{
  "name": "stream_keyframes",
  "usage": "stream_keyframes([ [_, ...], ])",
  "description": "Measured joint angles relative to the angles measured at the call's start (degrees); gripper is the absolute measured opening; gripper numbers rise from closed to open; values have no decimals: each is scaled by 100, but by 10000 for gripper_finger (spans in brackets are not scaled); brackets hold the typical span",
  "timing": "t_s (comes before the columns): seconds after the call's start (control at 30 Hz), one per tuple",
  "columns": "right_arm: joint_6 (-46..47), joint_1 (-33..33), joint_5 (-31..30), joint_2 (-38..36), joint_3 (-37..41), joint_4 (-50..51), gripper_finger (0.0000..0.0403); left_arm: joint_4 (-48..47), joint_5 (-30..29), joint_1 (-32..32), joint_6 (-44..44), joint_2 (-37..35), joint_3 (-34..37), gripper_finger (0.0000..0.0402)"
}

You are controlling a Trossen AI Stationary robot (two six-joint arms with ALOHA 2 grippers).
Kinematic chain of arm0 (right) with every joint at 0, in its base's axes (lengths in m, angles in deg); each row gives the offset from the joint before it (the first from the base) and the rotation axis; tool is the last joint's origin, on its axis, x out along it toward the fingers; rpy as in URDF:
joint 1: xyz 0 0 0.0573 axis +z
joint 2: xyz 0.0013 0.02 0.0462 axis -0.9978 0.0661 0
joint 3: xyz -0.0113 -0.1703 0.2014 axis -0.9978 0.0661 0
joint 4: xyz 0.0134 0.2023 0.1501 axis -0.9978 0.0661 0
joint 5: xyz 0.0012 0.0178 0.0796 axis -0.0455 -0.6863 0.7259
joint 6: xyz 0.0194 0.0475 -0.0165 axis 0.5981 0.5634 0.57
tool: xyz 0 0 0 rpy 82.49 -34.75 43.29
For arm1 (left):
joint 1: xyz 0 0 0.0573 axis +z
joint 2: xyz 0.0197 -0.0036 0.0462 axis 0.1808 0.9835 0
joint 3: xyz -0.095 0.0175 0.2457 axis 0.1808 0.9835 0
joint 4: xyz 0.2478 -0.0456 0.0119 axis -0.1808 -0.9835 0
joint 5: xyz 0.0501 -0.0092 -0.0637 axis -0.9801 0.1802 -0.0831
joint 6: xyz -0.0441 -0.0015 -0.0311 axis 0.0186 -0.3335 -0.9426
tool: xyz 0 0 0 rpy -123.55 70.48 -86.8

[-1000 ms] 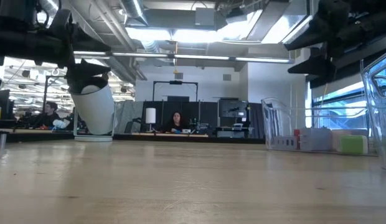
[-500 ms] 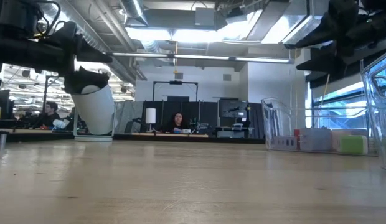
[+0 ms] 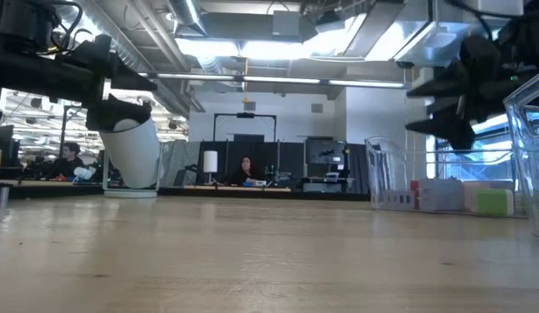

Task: Pick & Place Office items
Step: Return to Home Position

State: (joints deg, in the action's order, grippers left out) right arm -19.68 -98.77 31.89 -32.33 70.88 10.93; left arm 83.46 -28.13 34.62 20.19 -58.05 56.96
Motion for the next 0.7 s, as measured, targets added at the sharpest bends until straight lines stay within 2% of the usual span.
stream_keyframes([
  [0.13,69,0,-45,4,80,133,327,-5,-497,1,6,0,0,306],
  [0.23,-195,2,-305,7,72,139,327,-54,-1154,2,210,0,0,306],
  [0.4,-249,1,-1864,10,73,687,327,-56,-2509,2,1084,0,0,306],
  [0.47,-230,-9,-2248,59,66,605,327,-73,-3101,0,1326,0,0,306],
  [0.6,-282,-13,-2404,94,61,612,327,-368,-4053,1,1420,0,0,306],
  [0.7,-109,-9,-2320,94,61,611,327,-583,-4381,0,1375,0,0,306],
])
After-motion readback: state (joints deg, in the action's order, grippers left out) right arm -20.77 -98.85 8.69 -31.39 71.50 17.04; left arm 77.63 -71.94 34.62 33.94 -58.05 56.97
